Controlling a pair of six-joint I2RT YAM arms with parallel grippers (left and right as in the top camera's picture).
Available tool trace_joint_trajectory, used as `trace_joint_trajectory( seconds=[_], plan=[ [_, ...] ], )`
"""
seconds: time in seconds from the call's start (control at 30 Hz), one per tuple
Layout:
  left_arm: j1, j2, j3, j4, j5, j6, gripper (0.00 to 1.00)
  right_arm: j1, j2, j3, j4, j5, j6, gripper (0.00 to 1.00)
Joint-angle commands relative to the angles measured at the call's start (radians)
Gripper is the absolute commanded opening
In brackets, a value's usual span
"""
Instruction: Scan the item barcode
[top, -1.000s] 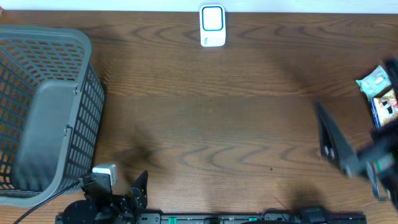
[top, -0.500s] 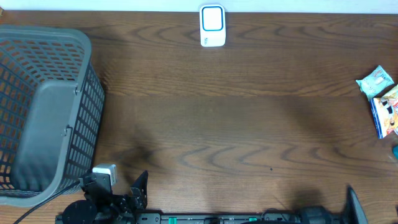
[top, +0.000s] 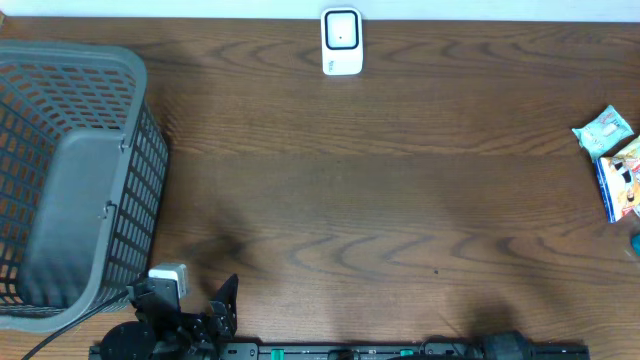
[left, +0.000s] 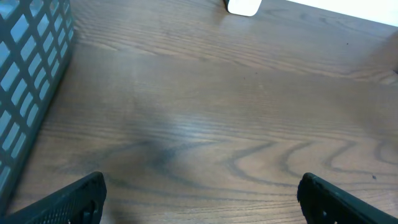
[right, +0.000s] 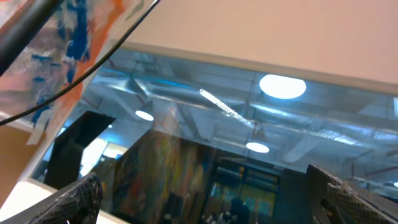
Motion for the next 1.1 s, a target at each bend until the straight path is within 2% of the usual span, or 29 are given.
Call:
trace_joint_trajectory(
  seconds=[0.0,0.23,0.5,0.6,0.83,1.07],
  plan=[
    [0.004,0.0,0.005,0.002,0.001,0.002,0.98,0.024,-0.009,-0.002,-0.005,0.09,-0.029,0.99],
    [0.004,0.0,0.005,0.001,0.002,0.002,0.98,0.027,-0.01,-0.002,0.009,0.224,-0.028,0.99],
    [0.004,0.0,0.005,0.002,0.001,0.002,0.98,0.02,-0.119,0.003,0.004,0.225,0.013,0.99],
    [0.004,0.0,0.005,0.002,0.001,0.002,0.98,0.015,-0.114,0.044,-0.036,0.237,0.013,0.99],
    [0.004,0.0,0.005,0.001,0.001,0.002,0.98,0.011,-0.116,0.024,-0.008,0.247,0.062,0.99],
    [0.004,0.0,0.005,0.002,0.001,0.002,0.98,0.011,-0.116,0.011,-0.017,0.39,0.061,0.99]
  ],
)
